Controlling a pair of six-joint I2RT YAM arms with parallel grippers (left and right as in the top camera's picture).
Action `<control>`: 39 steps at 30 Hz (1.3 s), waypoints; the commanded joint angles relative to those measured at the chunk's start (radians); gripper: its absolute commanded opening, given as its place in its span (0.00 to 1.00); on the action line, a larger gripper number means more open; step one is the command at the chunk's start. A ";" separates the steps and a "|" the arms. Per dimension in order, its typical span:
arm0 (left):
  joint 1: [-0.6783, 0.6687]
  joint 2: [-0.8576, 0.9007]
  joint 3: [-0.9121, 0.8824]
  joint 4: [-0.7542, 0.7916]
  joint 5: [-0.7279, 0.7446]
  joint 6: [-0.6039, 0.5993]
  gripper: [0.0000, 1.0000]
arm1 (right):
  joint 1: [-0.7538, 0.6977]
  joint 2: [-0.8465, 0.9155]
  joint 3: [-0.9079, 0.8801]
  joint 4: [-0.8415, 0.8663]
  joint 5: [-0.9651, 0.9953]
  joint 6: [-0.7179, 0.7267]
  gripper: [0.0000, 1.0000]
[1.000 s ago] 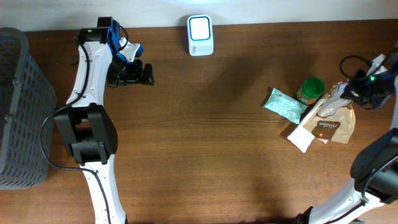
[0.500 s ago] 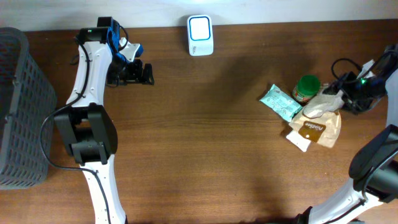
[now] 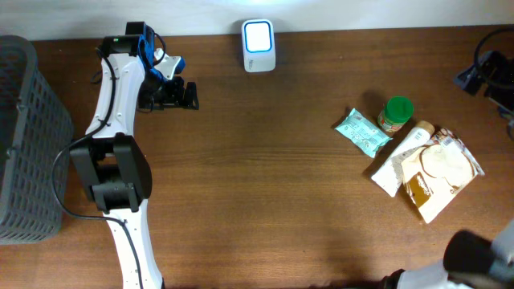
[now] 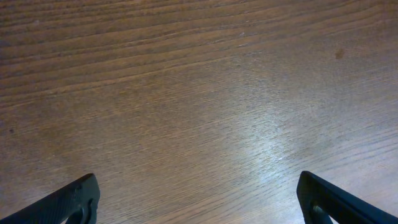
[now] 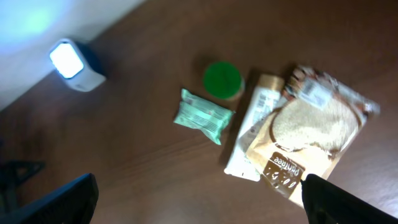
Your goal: Scan the item barcode
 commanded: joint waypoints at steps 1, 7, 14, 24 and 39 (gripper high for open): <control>0.000 -0.015 -0.001 0.000 -0.006 0.006 0.99 | 0.063 -0.091 0.021 -0.027 0.009 -0.046 0.98; 0.000 -0.015 -0.001 0.000 -0.006 0.006 0.99 | 0.214 -0.209 0.021 -0.040 0.010 -0.117 0.98; 0.000 -0.015 -0.001 0.000 -0.006 0.005 0.99 | 0.275 -0.309 0.021 -0.040 0.032 -0.130 0.98; 0.000 -0.015 -0.001 0.000 -0.006 0.006 0.99 | 0.275 -0.311 0.017 -0.040 0.063 -0.162 0.98; -0.007 -0.015 -0.001 0.000 -0.006 0.006 0.99 | 0.458 -0.885 -1.061 0.933 0.179 -0.224 0.98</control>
